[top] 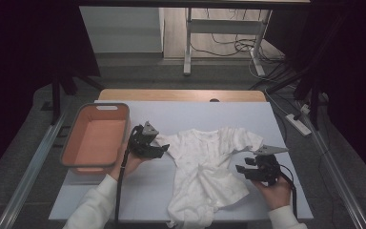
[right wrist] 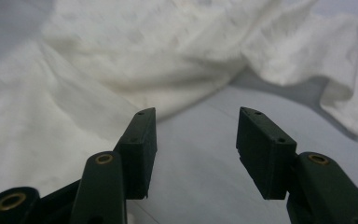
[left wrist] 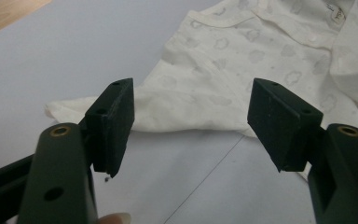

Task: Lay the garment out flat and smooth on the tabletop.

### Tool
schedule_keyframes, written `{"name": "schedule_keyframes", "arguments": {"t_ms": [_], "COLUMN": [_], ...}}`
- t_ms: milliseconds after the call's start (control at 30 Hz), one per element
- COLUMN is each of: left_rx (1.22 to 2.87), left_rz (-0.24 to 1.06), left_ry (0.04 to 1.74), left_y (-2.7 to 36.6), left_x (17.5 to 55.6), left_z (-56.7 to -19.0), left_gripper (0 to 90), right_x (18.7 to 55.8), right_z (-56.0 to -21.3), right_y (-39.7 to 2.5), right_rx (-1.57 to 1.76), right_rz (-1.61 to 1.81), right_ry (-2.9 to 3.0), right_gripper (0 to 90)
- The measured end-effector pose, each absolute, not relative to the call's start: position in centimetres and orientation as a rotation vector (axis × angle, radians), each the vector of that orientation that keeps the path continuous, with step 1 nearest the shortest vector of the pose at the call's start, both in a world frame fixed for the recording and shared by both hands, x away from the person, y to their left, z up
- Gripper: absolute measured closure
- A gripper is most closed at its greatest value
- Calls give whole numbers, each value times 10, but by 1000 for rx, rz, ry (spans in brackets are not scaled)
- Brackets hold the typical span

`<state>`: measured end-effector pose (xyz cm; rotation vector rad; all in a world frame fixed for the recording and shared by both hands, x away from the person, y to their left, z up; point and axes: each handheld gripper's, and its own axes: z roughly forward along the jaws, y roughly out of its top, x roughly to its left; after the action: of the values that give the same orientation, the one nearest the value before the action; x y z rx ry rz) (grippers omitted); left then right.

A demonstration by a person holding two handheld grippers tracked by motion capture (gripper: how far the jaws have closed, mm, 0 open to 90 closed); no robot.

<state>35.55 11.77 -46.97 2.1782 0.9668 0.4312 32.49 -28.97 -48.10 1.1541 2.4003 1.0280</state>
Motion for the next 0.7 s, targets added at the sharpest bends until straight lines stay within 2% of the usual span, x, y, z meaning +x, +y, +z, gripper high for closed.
{"name": "schedule_keyframes", "arguments": {"t_ms": [167,700], "left_rx": [2176,2187], "left_rz": [433,432], "left_ry": [965,965], "left_y": [118,117], "left_x": [355,355], "left_z": [-469,-471], "left_gripper": [324,321], "right_x": [326,315], "right_z": [-495,-509], "right_y": [-281,-245], "right_rx": [1106,958], "right_rz": [877,813], "right_ry": [2462,2598], "right_gripper": [495,499]}}
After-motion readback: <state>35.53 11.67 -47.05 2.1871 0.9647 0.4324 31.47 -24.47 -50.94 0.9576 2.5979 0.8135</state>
